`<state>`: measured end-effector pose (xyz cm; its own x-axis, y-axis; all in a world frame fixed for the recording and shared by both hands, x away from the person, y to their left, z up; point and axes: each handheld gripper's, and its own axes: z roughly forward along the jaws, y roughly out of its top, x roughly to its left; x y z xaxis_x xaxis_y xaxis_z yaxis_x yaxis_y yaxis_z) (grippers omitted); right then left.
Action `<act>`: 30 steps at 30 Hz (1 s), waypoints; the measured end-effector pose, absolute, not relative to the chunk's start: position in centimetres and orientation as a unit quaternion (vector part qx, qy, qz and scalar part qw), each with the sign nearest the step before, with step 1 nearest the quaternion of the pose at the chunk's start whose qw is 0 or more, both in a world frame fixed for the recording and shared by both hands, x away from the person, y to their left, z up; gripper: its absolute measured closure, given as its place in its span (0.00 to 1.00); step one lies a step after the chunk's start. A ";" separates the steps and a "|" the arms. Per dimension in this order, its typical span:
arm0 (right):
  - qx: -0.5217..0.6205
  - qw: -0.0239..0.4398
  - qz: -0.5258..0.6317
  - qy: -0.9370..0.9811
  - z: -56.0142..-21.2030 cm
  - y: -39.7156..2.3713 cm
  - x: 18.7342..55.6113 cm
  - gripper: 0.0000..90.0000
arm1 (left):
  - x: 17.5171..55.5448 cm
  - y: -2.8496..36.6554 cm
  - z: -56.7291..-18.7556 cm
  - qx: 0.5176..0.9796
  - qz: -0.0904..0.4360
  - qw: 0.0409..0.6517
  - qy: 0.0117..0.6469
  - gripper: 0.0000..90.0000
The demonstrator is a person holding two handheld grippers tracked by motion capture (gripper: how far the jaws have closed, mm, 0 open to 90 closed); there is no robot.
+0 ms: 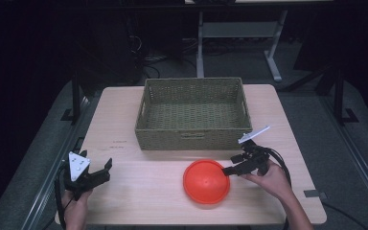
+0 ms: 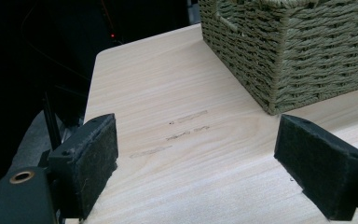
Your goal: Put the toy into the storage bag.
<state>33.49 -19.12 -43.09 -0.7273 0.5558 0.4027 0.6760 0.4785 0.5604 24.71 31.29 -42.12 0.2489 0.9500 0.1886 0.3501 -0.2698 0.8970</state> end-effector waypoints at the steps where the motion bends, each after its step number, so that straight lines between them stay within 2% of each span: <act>1: -0.360 0.083 -0.362 -0.856 -43.2 -19.0 33.6 0.27 | 24.7 31.3 -42.1 0.692 0.394 0.381 0.469 0.14; 11: -0.355 0.102 -0.347 -0.862 -44.7 -18.2 34.0 0.42 | 24.7 31.1 -42.1 0.695 0.395 0.381 0.465 0.14; 19: -0.356 0.113 -0.336 -0.865 -45.2 -17.8 34.1 0.48 | 24.7 31.1 -42.1 0.696 0.397 0.380 0.463 0.14; 30: -0.355 0.118 -0.339 -0.863 -46.2 -17.5 34.1 0.62 | 24.7 31.0 -42.0 0.696 0.400 0.377 0.463 0.14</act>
<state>34.12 -17.47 -46.18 -0.7202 0.5331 0.4440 0.6928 0.5174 0.5024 24.67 31.02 -42.03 0.2520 0.9453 0.2072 0.3426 -0.2874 0.8945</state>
